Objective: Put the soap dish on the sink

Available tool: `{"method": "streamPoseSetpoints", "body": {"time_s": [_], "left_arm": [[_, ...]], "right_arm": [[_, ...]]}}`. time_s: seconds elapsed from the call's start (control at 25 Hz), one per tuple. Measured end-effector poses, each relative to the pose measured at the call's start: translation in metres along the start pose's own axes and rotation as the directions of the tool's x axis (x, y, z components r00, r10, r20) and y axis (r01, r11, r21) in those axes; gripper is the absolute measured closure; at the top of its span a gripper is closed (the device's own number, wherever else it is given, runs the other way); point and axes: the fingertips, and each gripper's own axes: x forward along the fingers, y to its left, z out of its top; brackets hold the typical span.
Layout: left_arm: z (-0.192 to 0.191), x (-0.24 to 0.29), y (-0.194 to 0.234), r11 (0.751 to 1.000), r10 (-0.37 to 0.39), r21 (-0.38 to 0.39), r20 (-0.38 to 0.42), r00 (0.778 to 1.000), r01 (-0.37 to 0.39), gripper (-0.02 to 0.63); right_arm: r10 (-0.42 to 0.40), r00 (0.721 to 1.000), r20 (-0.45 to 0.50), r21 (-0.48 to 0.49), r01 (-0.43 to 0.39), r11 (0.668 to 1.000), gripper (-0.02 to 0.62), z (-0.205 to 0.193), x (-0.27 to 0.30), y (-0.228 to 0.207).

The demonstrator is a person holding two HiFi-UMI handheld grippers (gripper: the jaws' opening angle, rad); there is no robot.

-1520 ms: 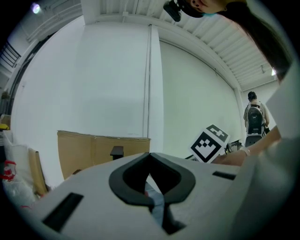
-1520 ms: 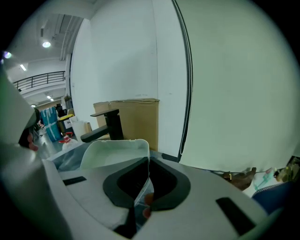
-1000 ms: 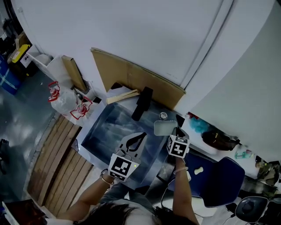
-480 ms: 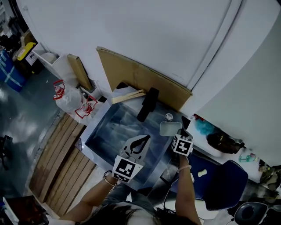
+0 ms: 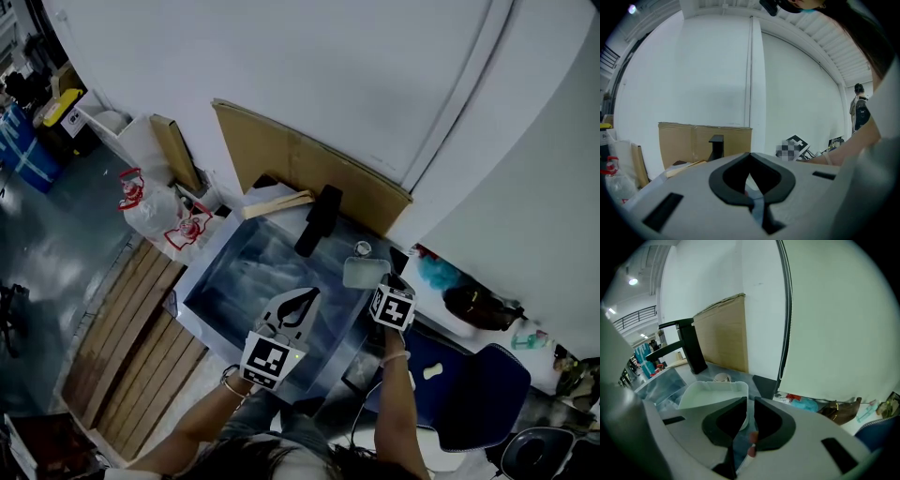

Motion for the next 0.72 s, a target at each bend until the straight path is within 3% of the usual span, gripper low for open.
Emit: {"method": "streamPoseSetpoints", "body": {"time_s": [0.28, 0.72], "left_arm": [[0.005, -0.008, -0.007, 1.0, 0.026, -0.007, 0.014, 1.0, -0.026, 0.597], [0.016, -0.033, -0.018, 0.995, 0.1, -0.025, 0.052, 0.994, -0.098, 0.597]], "right_arm": [[0.0, 0.996, 0.084, -0.048, 0.004, 0.999, 0.523, 0.015, -0.027, 0.001], [0.078, 0.976, 0.202, -0.123, -0.054, 0.991, 0.525, 0.03, -0.085, 0.02]]}}
